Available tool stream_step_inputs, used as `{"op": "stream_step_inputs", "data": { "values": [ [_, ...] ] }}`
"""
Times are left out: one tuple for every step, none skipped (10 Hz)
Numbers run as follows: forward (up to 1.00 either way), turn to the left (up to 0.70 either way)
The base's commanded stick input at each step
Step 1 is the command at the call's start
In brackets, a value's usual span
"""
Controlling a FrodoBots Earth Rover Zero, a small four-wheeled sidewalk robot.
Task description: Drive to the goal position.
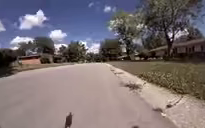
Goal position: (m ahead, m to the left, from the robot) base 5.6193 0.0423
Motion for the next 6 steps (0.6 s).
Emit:
{"op": "stream_step_inputs", "data": {
  "values": [
    [0.85, 0.02],
    [0.85, 0.02],
    [0.85, 0.02],
    [0.85, 0.02],
    [0.85, 0.02],
    [0.85, 0.02]
  ]
}}
